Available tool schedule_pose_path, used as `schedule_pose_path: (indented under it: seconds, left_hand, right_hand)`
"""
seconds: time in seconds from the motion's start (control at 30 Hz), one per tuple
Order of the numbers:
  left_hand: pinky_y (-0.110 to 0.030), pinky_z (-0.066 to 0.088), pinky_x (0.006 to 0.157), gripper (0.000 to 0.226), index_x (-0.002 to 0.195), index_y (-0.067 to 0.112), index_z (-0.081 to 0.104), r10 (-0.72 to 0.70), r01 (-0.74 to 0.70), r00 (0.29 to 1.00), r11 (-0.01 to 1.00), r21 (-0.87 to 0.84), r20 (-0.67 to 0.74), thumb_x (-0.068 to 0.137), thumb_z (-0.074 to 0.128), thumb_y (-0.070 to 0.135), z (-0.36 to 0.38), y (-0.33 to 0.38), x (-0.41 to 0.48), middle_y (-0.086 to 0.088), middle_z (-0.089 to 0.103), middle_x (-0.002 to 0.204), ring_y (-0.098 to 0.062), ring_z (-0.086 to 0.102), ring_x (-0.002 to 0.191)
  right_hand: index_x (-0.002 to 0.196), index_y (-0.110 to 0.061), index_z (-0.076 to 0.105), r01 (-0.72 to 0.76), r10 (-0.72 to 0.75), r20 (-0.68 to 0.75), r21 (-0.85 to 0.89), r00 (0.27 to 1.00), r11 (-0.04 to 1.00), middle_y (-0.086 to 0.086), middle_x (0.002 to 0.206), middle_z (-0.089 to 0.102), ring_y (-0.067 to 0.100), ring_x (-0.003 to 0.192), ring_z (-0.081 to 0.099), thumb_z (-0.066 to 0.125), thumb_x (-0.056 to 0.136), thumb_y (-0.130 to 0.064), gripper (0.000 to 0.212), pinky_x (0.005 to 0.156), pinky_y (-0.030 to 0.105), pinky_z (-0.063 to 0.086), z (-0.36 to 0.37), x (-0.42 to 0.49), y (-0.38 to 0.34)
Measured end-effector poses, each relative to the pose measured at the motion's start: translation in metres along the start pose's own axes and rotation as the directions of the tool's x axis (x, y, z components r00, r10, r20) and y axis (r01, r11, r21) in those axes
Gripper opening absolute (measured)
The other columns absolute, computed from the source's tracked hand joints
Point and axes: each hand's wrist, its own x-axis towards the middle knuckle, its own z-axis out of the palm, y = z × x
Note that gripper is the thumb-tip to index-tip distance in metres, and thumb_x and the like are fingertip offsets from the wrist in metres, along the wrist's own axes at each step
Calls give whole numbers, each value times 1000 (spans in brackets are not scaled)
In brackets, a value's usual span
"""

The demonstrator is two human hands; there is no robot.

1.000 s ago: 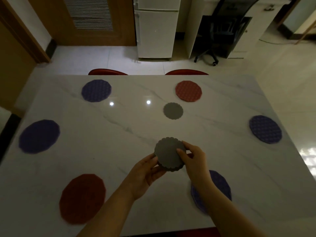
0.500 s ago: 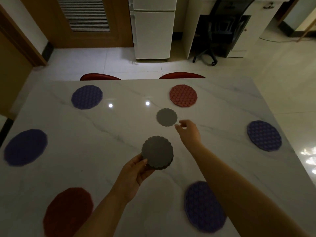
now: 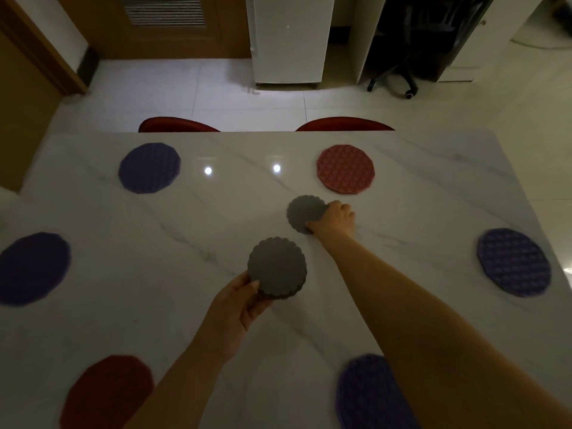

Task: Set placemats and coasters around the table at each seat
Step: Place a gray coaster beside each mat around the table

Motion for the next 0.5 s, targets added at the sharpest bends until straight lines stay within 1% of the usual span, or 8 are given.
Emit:
schedule_pose_path:
  seconds: [0.1, 0.17, 0.2, 0.23, 0.3, 0.4, 0.43, 0.5]
  left_hand:
    - [-28, 56, 82, 43, 128, 11, 57, 0, 0, 1000, 1000, -5, -21, 85, 57, 15, -1, 1, 0, -7, 68, 122, -26, 64, 113]
    - [-28, 56, 82, 43, 128, 11, 57, 1, -1, 1000, 1000, -16, -29, 85, 57, 14, -2, 2, -2, -8, 68, 123, -26, 64, 113]
    - [-27, 56, 82, 43, 127, 12, 58, 4, -5, 999, 1000, -20, -32, 85, 57, 14, -3, 2, -4, -8, 68, 123, -26, 64, 113]
    - [-27, 56, 82, 41, 127, 12, 58, 8, -8, 999, 1000, -21, -33, 86, 55, 13, -4, 3, -5, -8, 68, 123, -26, 64, 113]
    - [-27, 56, 82, 36, 126, 13, 58, 9, -10, 999, 1000, -25, -42, 91, 51, 10, -6, 2, -10, -7, 68, 122, -26, 64, 112]
    - [-27, 57, 80, 33, 125, 12, 59, 6, -9, 998, 999, -36, -68, 95, 47, 6, -12, 3, -20, -7, 69, 120, -25, 65, 110]
    - [-28, 58, 80, 33, 125, 12, 59, 8, -10, 997, 999, -32, -74, 95, 48, 6, -14, 3, -24, -7, 69, 120, -25, 66, 110]
    - [-28, 58, 81, 35, 127, 11, 58, 14, -16, 997, 1000, -26, -75, 94, 49, 7, -17, 4, -33, -7, 69, 121, -25, 65, 111]
  right_hand:
    - [127, -8, 34, -17, 17, -16, 22, 1000, 1000, 13, 124, 41, 30, 113, 43, 71, 73, -24, 67, 96, 40, 40, 1, 3, -6]
    - [121, -11, 35, -31, 33, -4, 170, 999, 985, 14, 119, 49, 31, 108, 51, 65, 77, -13, 54, 91, 43, 48, 3, 1, -7]
    - [119, -12, 36, -43, 42, 9, 271, 999, 962, 14, 115, 54, 31, 103, 56, 60, 80, -9, 46, 85, 44, 51, 3, -2, -5]
    - [116, -14, 36, -42, 41, 10, 355, 999, 934, 14, 110, 58, 29, 95, 59, 56, 83, -7, 39, 77, 43, 53, 3, -7, -4]
    - [112, -17, 40, 9, 11, -42, 460, 999, 888, 11, 103, 62, 22, 81, 58, 51, 87, -8, 29, 61, 33, 49, -1, -19, 1]
    - [103, -25, 47, 99, -14, -139, 631, 990, 770, 3, 97, 64, 11, 74, 59, 55, 89, -13, 21, 57, 22, 43, -16, -49, 8]
    - [102, -26, 48, 115, -14, -151, 686, 988, 719, 0, 94, 64, 8, 74, 60, 57, 89, -14, 21, 56, 19, 42, -23, -61, 11]
    - [102, -26, 50, 127, -22, -144, 774, 989, 620, -2, 87, 66, 7, 73, 62, 61, 87, -14, 22, 56, 18, 43, -36, -91, 18]
